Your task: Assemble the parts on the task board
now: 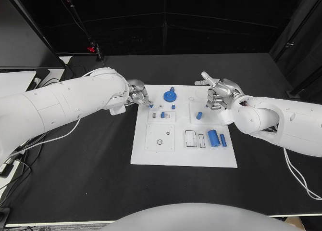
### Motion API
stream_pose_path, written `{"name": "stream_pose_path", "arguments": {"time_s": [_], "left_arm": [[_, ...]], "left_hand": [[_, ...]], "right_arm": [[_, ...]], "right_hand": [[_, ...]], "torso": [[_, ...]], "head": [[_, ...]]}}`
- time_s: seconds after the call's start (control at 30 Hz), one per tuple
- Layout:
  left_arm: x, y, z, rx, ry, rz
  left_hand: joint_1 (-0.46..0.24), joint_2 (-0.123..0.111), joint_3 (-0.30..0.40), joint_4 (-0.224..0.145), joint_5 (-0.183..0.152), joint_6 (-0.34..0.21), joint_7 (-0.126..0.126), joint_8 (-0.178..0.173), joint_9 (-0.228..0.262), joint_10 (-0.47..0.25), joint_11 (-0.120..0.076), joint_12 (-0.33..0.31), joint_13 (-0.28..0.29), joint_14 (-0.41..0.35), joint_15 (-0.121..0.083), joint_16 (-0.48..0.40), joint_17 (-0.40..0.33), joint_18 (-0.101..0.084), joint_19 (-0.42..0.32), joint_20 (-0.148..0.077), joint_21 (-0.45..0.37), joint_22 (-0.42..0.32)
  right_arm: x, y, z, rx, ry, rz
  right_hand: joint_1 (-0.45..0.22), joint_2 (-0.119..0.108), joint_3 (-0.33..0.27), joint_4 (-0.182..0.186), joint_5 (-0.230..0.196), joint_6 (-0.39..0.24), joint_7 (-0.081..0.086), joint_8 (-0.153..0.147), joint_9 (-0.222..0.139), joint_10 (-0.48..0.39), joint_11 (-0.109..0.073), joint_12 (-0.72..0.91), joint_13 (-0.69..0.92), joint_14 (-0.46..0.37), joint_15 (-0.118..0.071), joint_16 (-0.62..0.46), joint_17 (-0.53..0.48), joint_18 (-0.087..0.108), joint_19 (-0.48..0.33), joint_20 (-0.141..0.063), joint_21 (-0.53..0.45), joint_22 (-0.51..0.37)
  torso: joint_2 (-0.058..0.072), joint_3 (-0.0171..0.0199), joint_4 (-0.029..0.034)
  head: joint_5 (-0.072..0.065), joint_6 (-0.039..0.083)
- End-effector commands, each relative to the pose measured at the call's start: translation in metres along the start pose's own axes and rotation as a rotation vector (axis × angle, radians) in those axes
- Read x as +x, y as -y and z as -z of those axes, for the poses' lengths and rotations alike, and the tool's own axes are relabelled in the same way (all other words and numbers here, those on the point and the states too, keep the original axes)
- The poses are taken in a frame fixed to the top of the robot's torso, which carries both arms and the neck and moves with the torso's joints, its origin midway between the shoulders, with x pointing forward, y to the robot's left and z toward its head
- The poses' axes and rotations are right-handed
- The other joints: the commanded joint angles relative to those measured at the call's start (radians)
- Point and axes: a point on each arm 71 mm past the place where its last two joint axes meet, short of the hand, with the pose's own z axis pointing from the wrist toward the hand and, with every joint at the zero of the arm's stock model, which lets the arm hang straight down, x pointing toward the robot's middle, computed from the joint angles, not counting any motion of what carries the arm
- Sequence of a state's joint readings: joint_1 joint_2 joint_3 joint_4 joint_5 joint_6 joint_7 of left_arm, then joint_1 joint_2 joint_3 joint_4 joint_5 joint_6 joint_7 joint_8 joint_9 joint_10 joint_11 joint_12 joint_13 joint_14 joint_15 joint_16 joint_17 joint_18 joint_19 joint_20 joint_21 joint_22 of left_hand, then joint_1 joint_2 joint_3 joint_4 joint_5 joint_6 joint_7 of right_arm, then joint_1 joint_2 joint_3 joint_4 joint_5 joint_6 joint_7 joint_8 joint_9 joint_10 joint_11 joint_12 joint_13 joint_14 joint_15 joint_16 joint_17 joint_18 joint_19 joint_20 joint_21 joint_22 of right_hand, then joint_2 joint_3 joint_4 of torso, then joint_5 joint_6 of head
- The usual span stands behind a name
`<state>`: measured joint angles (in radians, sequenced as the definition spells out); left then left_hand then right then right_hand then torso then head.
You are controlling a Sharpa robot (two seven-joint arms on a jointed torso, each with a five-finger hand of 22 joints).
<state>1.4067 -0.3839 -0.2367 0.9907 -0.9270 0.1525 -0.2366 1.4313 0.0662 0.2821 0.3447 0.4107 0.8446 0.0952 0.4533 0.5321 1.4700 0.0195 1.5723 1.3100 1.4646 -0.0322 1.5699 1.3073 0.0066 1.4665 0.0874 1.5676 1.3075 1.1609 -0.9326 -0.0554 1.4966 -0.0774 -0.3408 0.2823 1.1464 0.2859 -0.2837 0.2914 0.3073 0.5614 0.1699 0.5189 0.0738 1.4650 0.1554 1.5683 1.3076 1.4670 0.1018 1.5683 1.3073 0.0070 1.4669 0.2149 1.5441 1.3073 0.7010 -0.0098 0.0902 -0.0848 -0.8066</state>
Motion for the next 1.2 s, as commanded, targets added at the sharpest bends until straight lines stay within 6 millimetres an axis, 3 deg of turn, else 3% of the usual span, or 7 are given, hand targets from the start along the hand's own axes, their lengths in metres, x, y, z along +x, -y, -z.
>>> {"name": "stream_pose_path", "arguments": {"time_s": [0.03, 0.43, 0.8, 1.2], "left_arm": [[0.0, -0.002, 0.005, -0.029, 0.023, 0.041], [0.01, -0.002, 0.021, -0.033, 0.027, 0.054], [0.015, -0.001, 0.022, -0.062, 0.012, 0.059], [0.018, -0.001, 0.022, -0.131, 0.022, 0.06]], "left_hand": [[0.002, -0.006, 0.068, -0.061, 0.009, 0.025, -0.018, 0.005, 0.001, 0.101, -0.001, -0.002, 0.261, 0.106, -0.006, 0.001, 0.263, -0.007, 0.104, -0.006, 0.003, 0.263], [-0.006, -0.039, 0.066, -0.064, 0.009, 0.028, -0.02, 0.011, 0.008, 0.101, -0.002, -0.002, 0.261, 0.106, -0.006, 0.001, 0.263, -0.007, 0.104, -0.005, 0.003, 0.263], [-0.011, -0.065, 0.051, -0.069, 0.012, 0.028, -0.023, 0.017, 0.016, 0.101, -0.005, -0.002, 0.261, 0.106, -0.007, 0.001, 0.263, -0.007, 0.104, -0.005, 0.003, 0.263], [-0.008, -0.056, 0.055, -0.071, 0.018, 0.028, -0.022, 0.018, 0.018, 0.101, -0.005, -0.002, 0.261, 0.106, -0.008, 0.001, 0.263, -0.007, 0.104, -0.006, 0.003, 0.263]], "right_arm": [[0.0, -0.001, 0.0, -0.007, 0.0, -0.001], [-0.002, -0.001, 0.0, -0.008, 0.002, 0.0], [-0.002, -0.001, 0.0, -0.009, 0.002, 0.0], [-0.001, -0.001, 0.0, -0.01, 0.0, -0.001]], "right_hand": [[0.005, 0.001, 0.004, 0.0, 0.006, -0.008, 0.063, 0.005, -0.002, 0.106, 0.004, 0.003, 0.263, 0.104, 0.0, 0.002, 0.263, 0.007, 0.062, -0.004, -0.007, 0.241], [0.005, 0.001, 0.004, 0.0, 0.007, -0.008, 0.063, 0.005, -0.002, 0.106, 0.004, 0.003, 0.263, 0.104, 0.0, 0.002, 0.263, 0.007, 0.062, -0.004, -0.007, 0.241], [0.005, 0.001, 0.004, 0.0, 0.007, -0.008, 0.063, 0.005, -0.002, 0.106, 0.004, 0.003, 0.263, 0.104, 0.0, 0.002, 0.263, 0.007, 0.062, -0.004, -0.007, 0.241], [0.005, 0.001, 0.005, 0.0, 0.007, -0.008, 0.063, 0.005, -0.002, 0.106, 0.004, 0.003, 0.263, 0.104, 0.0, 0.002, 0.263, 0.007, 0.061, -0.004, -0.008, 0.24]], "torso": [[0.0, 0.0001, 0.0005], [0.0, -0.0021, -0.0032], [0.002, -0.0019, -0.0039], [0.001, -0.0015, -0.0028]], "head": [[0.004, 0.0], [0.018, 0.001], [0.017, 0.001], [0.019, -0.001]]}}
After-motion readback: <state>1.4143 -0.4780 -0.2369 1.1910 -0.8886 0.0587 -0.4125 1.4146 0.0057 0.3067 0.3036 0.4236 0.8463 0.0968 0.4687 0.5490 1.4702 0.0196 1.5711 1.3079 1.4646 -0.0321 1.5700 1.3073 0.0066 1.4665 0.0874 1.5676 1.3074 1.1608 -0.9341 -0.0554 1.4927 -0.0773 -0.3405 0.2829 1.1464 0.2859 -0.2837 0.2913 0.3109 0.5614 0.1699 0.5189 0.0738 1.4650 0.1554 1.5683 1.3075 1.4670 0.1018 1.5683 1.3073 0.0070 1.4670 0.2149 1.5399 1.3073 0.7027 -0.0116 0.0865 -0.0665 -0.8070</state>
